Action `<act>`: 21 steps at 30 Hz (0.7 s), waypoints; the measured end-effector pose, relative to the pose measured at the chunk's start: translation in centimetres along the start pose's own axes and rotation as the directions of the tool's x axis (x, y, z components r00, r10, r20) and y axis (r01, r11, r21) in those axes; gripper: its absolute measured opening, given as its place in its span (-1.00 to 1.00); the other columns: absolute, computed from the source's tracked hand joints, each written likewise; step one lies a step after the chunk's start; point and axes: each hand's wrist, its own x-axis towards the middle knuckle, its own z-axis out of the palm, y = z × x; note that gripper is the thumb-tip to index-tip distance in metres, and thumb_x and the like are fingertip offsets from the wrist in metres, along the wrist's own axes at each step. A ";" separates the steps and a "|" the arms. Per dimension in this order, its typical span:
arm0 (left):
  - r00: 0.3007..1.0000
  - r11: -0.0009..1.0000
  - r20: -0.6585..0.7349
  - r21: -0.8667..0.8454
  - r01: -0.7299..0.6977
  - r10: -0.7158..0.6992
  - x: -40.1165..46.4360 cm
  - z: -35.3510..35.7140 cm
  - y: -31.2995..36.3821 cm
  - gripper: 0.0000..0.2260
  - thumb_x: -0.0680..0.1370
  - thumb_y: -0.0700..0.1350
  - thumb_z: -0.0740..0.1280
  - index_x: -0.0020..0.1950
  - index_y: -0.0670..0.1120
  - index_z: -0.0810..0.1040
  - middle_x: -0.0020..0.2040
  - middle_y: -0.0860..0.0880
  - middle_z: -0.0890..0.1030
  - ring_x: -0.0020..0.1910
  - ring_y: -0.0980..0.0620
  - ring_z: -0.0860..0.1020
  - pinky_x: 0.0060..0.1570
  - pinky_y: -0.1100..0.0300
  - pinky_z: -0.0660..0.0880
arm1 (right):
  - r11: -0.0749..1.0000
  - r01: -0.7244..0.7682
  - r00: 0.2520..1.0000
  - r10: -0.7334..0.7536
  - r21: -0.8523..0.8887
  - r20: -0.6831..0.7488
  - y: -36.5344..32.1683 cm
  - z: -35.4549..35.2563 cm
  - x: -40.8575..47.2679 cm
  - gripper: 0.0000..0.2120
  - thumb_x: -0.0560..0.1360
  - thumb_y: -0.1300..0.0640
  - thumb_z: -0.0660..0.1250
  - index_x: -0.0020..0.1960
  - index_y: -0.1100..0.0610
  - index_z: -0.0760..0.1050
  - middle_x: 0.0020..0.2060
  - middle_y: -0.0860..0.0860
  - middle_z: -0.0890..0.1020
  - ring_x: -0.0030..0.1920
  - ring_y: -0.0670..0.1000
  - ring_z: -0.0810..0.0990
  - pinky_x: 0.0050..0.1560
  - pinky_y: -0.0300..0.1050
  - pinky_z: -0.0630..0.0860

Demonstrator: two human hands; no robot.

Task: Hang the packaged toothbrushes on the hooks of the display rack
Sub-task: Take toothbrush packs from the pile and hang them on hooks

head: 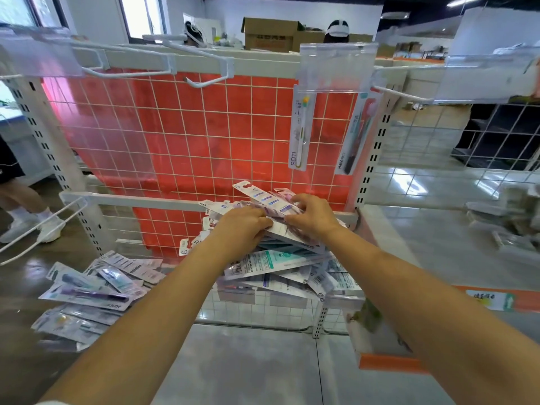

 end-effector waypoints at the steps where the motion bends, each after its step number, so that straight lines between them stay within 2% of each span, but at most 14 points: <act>1: 0.999 1.000 -0.037 -0.008 -0.019 0.018 0.0 -0.1 0.0 -0.78 0.54 -0.17 0.28 0.15 -0.15 0.59 0.11 -0.12 0.60 0.10 -0.15 0.51 0.04 -0.01 0.47 | 1.000 0.005 1.000 -0.005 0.015 -0.004 0.0 -0.1 -0.1 -0.51 0.44 0.10 0.40 0.35 0.08 0.40 0.21 0.11 0.55 0.12 0.09 0.54 0.07 -0.05 0.49; 5: 0.986 0.996 -0.142 0.001 -0.089 0.088 -0.1 0.1 -0.2 -0.84 0.38 -0.26 0.39 -0.06 -0.19 0.66 -0.16 -0.17 0.66 -0.19 -0.21 0.59 -0.26 -0.06 0.56 | 0.998 0.012 1.000 -0.011 0.062 -0.010 0.0 -0.3 -0.4 -0.51 0.42 0.12 0.42 0.33 0.10 0.42 0.21 0.12 0.55 0.13 0.10 0.53 0.08 -0.07 0.47; 8: 0.974 0.993 -0.195 0.010 -0.120 0.120 -0.1 0.3 -0.1 -0.83 0.32 -0.27 0.42 -0.11 -0.16 0.67 -0.23 -0.13 0.66 -0.28 -0.16 0.60 -0.36 0.01 0.58 | 0.994 0.000 1.000 0.003 0.105 -0.020 0.2 -0.5 -0.6 -0.49 0.40 0.12 0.43 0.32 0.11 0.43 0.20 0.11 0.56 0.12 0.07 0.54 0.07 -0.09 0.47; 10: 0.972 0.991 -0.195 0.004 -0.134 0.132 -0.1 0.3 -0.1 -0.80 0.30 -0.28 0.42 -0.10 -0.17 0.68 -0.25 -0.12 0.66 -0.29 -0.15 0.61 -0.36 0.02 0.58 | 0.989 0.000 1.000 0.003 0.146 -0.020 0.3 -0.6 -0.8 -0.50 0.41 0.13 0.44 0.32 0.11 0.43 0.19 0.10 0.56 0.05 0.02 0.54 -0.05 -0.18 0.47; 13: 0.971 0.991 -0.195 0.016 -0.137 0.137 0.0 0.1 -0.2 -0.72 0.22 -0.36 0.49 -0.10 -0.17 0.68 -0.26 -0.13 0.66 -0.31 -0.15 0.61 -0.34 0.03 0.55 | 0.976 0.000 1.000 0.002 0.219 -0.008 0.3 -0.8 -1.0 -0.51 0.42 0.16 0.44 0.32 0.13 0.41 0.19 0.09 0.56 -0.06 -0.05 0.48 -0.29 -0.35 0.38; 16: 0.963 0.991 -0.233 0.025 -0.132 0.134 0.3 0.0 -0.1 -0.67 0.16 -0.44 0.48 -0.13 -0.19 0.67 -0.31 -0.12 0.64 -0.37 -0.14 0.59 -0.38 0.06 0.56 | 0.962 0.014 1.000 -0.011 0.271 -0.013 0.3 -0.9 -1.0 -0.51 0.43 0.17 0.44 0.32 0.12 0.41 0.20 0.07 0.55 -0.06 -0.07 0.48 -0.27 -0.35 0.38; 18: 0.946 0.991 -0.295 0.024 -0.134 0.135 0.4 -0.2 0.2 -0.65 0.15 -0.48 0.47 -0.12 -0.21 0.66 -0.33 -0.13 0.62 -0.37 -0.14 0.56 -0.40 0.05 0.54 | 0.946 0.016 1.000 -0.008 0.323 -0.026 0.2 -1.0 -1.1 -0.50 0.44 0.17 0.42 0.35 0.12 0.38 0.21 0.06 0.53 -0.08 -0.07 0.48 -0.37 -0.43 0.35; 21: 0.903 0.991 -0.407 0.062 -0.121 0.136 0.6 -0.6 0.8 -0.67 0.19 -0.47 0.47 -0.10 -0.22 0.67 -0.33 -0.11 0.61 -0.33 -0.13 0.54 -0.29 0.10 0.45 | 0.919 0.021 0.999 -0.002 0.394 -0.047 0.2 -1.1 -1.5 -0.51 0.49 0.13 0.34 0.39 0.11 0.31 0.12 0.05 0.52 -0.11 -0.05 0.49 -0.34 -0.40 0.39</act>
